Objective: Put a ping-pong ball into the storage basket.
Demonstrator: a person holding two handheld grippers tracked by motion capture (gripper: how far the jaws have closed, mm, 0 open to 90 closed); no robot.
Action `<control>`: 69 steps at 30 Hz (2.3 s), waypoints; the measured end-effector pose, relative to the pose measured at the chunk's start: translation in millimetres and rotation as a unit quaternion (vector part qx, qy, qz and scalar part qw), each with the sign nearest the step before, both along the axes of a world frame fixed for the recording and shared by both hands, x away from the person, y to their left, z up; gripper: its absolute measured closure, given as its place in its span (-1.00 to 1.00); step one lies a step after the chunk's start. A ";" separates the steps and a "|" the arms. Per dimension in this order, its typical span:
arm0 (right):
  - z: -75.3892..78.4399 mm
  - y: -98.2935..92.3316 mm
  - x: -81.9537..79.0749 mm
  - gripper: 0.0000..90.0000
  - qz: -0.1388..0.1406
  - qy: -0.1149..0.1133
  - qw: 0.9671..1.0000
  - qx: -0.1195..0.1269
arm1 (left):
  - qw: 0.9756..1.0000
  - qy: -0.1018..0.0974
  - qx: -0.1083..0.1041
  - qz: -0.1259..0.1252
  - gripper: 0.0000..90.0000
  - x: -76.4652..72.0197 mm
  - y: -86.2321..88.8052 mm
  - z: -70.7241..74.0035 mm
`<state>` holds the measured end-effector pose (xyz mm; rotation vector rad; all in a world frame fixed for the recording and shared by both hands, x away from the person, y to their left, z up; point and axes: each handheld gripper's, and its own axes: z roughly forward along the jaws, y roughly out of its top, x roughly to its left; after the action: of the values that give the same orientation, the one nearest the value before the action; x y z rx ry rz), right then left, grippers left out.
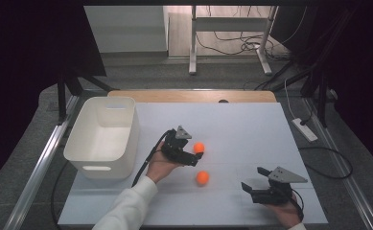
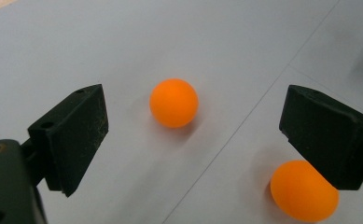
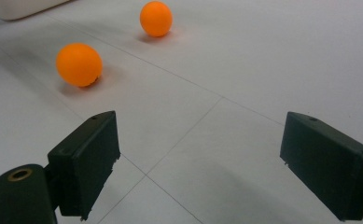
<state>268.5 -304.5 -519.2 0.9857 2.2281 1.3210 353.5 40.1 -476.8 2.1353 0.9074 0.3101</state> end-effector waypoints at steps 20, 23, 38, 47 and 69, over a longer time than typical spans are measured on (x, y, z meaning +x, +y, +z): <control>-0.8 -1.3 0.2 -0.74 -0.005 0.002 1.000 -0.002 | 1.000 0.023 0.013 0.001 -0.80 19.6 -12.5 -12.3; -0.9 -1.2 0.1 -0.74 -0.004 0.002 1.000 -0.002 | 1.000 0.028 0.014 0.002 -0.80 22.9 -14.2 -15.2; -1.7 -1.2 0.1 -0.75 -0.002 0.003 1.000 -0.004 | 0.999 0.050 0.017 0.014 -0.80 39.4 -22.5 -31.3; -2.0 -1.6 0.2 -0.75 -0.003 0.004 1.000 -0.006 | 0.998 0.060 0.029 0.015 -0.80 46.1 -24.5 -38.0; -1.2 -2.2 -0.7 -0.74 -0.004 0.001 1.000 -0.004 | 0.997 0.073 0.035 -0.001 -0.41 51.3 -25.6 -42.9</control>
<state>267.8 -306.7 -520.4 0.9922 2.2276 1.3062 404.8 14.6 -519.8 2.2456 0.9902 0.1901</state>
